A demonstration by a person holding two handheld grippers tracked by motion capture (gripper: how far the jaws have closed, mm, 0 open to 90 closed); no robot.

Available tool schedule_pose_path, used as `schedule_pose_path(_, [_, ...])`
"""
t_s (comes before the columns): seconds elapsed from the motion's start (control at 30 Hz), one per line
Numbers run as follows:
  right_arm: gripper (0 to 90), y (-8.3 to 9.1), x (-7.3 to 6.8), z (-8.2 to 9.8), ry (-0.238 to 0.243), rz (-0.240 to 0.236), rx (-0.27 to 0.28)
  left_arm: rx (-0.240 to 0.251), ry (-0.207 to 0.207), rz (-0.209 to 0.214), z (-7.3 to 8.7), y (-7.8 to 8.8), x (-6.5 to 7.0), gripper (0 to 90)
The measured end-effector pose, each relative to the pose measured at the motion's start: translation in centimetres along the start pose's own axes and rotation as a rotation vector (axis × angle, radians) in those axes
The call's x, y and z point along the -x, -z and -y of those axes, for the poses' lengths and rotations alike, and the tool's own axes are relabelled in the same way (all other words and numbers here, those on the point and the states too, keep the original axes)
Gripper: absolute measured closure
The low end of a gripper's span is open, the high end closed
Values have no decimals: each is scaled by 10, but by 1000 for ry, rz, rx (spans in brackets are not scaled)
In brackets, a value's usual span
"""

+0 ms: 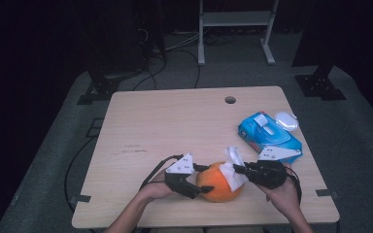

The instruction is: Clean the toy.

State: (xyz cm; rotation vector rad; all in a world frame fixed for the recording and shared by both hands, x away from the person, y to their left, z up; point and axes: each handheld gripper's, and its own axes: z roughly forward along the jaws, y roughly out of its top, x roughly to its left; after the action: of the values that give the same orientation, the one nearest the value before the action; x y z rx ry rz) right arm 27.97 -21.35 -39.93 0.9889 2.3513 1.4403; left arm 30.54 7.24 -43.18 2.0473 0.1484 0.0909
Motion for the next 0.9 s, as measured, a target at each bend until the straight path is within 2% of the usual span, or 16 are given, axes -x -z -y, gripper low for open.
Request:
schedule_pose_path(0.07, [803, -4, -8, -4, 26, -19, 3, -6, -14, -2, -1, -2, 2, 325])
schedule_pose_path(0.13, [802, -7, -13, -6, 52, -20, -6, -8, -8, -3, 0, -1, 2, 326])
schedule_pose_path(0.23, [801, -7, -7, -3, 45, -12, -20, 10, 14, 5, 3, 1, 0, 326])
schedule_pose_path(0.37, [802, -2, 0, 1, 13, 4, -17, 7, 7, 2, -1, -1, 1, 326])
schedule_pose_path(0.4, [802, -2, -2, 0, 16, 3, -12, 8, 5, -1, -2, -2, 2, 326])
schedule_pose_path(0.5, [801, -3, -11, -7, 25, -47, 16, 8, 3, -8, -3, -4, 3, 326])
schedule_pose_path(0.57, [801, -6, -18, -9, 56, -54, 12, 7, 3, -11, -3, -4, 3, 326])
schedule_pose_path(0.63, [801, -8, -19, -8, 65, -50, -3, 18, 13, -9, -2, -3, 2, 320])
schedule_pose_path(0.77, [799, -5, -5, 1, -6, -89, -5, 88, 46, 27, 0, -1, -1, 258])
schedule_pose_path(0.9, [798, 1, 2, 4, -23, -82, -7, 77, 80, 18, 3, -3, -5, 157])
